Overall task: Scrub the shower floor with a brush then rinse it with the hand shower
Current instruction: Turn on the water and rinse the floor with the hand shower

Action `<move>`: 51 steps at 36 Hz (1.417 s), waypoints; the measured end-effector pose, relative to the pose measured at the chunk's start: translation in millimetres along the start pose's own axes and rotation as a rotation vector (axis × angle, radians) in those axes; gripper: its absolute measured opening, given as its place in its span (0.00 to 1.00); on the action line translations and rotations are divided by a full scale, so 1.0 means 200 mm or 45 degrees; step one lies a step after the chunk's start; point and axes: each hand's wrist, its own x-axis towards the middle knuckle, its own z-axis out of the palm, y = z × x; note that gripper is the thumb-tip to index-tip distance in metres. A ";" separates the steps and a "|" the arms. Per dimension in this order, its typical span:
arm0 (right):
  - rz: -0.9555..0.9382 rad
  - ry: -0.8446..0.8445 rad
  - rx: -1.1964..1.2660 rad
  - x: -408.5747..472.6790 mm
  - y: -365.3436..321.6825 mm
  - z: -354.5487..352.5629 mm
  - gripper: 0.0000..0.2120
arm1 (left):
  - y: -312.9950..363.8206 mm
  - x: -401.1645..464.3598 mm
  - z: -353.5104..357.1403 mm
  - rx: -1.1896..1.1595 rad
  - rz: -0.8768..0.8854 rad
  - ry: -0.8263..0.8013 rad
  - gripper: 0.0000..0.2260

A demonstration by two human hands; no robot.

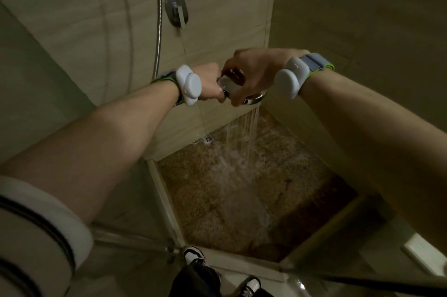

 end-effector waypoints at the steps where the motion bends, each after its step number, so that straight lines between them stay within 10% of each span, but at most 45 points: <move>1: -0.002 0.002 -0.005 0.00 0.00 0.00 0.28 | 0.00 0.00 0.00 0.007 0.006 -0.004 0.10; 51: -0.006 0.039 0.011 0.02 -0.04 0.01 0.26 | 0.01 -0.01 -0.11 0.375 0.074 0.057 0.11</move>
